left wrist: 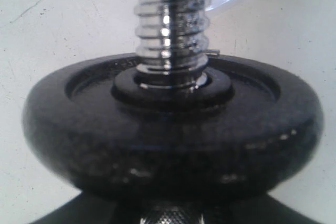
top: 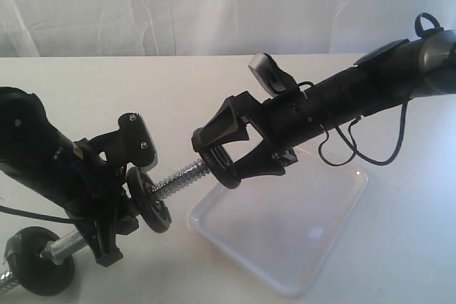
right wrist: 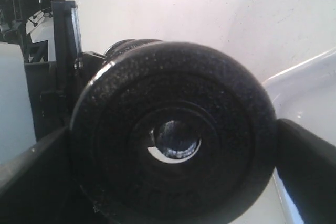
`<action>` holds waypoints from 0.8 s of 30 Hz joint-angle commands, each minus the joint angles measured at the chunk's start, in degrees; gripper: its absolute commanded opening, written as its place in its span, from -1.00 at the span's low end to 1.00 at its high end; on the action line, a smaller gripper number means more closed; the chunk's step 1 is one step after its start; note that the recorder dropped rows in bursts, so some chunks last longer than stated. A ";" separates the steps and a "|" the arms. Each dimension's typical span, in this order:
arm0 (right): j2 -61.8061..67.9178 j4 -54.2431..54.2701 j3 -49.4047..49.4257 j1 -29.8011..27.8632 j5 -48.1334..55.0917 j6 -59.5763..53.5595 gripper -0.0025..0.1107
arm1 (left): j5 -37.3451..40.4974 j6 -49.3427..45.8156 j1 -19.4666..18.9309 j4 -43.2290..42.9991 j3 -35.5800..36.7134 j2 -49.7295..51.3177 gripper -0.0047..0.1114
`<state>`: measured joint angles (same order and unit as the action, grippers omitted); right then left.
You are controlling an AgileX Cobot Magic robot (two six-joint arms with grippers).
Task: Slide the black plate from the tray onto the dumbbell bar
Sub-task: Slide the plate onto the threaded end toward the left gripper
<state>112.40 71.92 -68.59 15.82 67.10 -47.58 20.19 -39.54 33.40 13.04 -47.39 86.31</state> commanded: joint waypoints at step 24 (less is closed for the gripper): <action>-0.85 7.52 0.03 2.45 2.86 -0.02 -0.96 | -5.53 3.73 0.34 2.84 -1.36 -4.69 -0.92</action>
<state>112.40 75.81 -68.46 18.08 66.31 -47.58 19.24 -37.12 33.44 12.55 -47.26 84.22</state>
